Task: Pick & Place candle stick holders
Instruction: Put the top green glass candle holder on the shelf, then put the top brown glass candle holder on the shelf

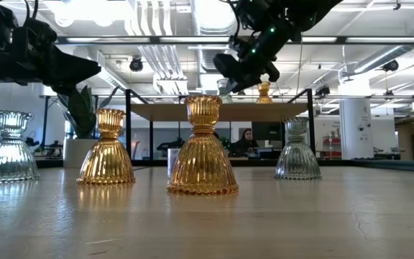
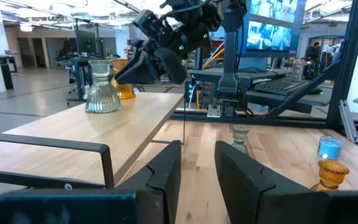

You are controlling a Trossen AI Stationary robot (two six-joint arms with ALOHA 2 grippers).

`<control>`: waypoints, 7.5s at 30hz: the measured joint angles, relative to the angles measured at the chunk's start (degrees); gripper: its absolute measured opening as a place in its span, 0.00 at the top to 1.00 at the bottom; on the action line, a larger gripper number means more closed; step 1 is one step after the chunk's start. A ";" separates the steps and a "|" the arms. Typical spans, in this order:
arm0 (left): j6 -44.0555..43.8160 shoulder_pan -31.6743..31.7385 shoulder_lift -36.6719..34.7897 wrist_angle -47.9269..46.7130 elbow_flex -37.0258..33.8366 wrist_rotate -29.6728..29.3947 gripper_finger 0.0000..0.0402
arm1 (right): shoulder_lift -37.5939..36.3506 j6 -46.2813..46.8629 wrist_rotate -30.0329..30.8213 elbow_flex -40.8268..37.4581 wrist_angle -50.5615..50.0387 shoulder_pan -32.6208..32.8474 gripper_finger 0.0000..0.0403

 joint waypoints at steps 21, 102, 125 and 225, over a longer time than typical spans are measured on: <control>0.00 0.00 0.00 0.00 0.00 0.01 0.74 | -0.62 2.73 0.46 0.04 1.13 -1.84 0.75; 0.00 0.00 0.00 0.00 0.00 -0.01 0.74 | -5.86 3.19 -10.94 11.32 -18.65 0.24 0.82; -4.63 0.11 0.41 1.60 0.02 -51.04 0.74 | -21.79 13.95 -15.55 20.47 -69.45 15.36 0.93; 4.91 -26.86 49.28 -44.95 40.07 -4.99 0.79 | -67.04 -3.10 -15.24 -6.84 -46.20 15.99 0.98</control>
